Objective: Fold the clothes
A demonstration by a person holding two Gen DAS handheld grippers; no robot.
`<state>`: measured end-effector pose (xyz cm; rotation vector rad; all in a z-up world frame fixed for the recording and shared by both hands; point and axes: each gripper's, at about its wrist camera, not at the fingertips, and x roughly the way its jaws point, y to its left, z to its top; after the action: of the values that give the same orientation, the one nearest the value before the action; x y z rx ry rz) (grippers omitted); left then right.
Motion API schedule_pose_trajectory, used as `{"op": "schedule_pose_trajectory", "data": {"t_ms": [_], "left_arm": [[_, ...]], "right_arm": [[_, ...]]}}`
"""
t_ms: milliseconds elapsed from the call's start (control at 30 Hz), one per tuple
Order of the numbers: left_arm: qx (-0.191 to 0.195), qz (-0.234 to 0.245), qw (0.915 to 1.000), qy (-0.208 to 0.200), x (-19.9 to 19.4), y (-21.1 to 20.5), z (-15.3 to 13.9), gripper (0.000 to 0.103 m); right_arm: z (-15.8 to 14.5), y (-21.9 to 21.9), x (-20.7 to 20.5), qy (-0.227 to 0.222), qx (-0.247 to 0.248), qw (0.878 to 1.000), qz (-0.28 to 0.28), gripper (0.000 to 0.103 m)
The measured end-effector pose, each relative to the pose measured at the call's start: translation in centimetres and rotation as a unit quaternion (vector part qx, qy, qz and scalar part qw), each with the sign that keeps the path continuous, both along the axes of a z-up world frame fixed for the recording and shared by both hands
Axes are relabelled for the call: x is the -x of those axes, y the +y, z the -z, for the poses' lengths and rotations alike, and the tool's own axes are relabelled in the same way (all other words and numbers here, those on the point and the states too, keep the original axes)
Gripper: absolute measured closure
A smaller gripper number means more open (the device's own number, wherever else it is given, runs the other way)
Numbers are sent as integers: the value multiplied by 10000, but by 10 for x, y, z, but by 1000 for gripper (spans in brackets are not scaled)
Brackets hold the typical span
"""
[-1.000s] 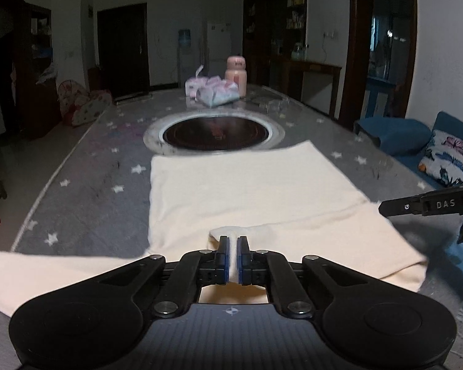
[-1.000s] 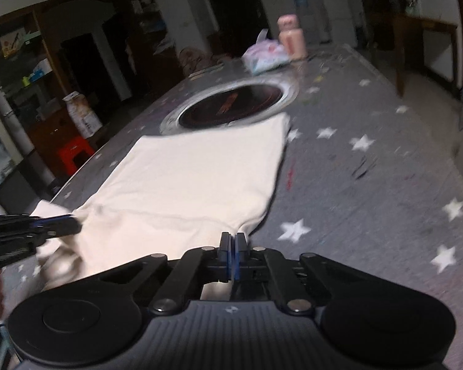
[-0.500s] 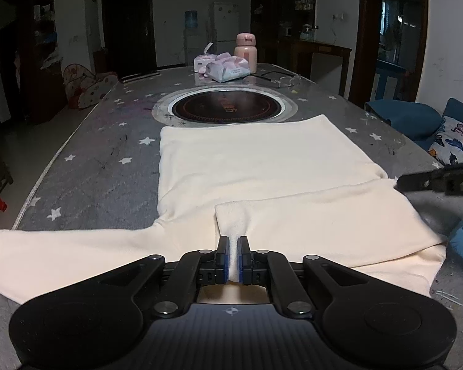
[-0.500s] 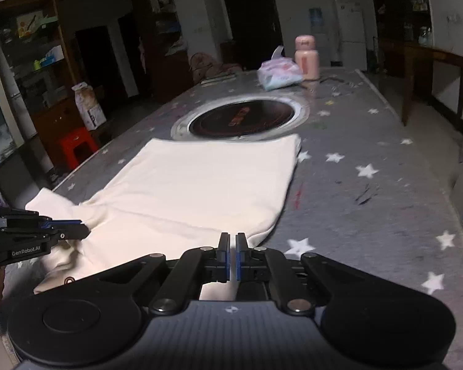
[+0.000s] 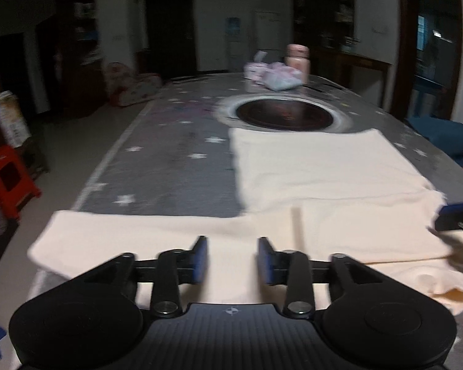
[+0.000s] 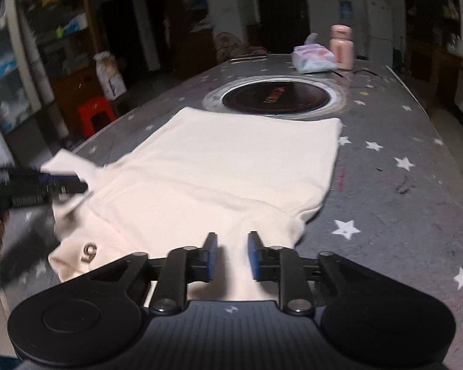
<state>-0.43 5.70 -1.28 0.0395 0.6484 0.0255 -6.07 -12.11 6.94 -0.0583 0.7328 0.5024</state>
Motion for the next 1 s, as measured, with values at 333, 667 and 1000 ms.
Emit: {"op": "schedule_pose_trajectory", "data": {"t_ms": [333,667,1000], "left_arm": [[26,-1766,9841,-173,1,87,-1,18],[1022,-2571,9610,37,-10,155,17,16],[1587,-2545,9538,-175,-4,170,18,80]], "right_arm": [[5,42,1,106,139,9978,-634,55],[-3,40,4,98,31,9984,-563,48],[-11,32,10,-1,-30,9989,-470,47]]}}
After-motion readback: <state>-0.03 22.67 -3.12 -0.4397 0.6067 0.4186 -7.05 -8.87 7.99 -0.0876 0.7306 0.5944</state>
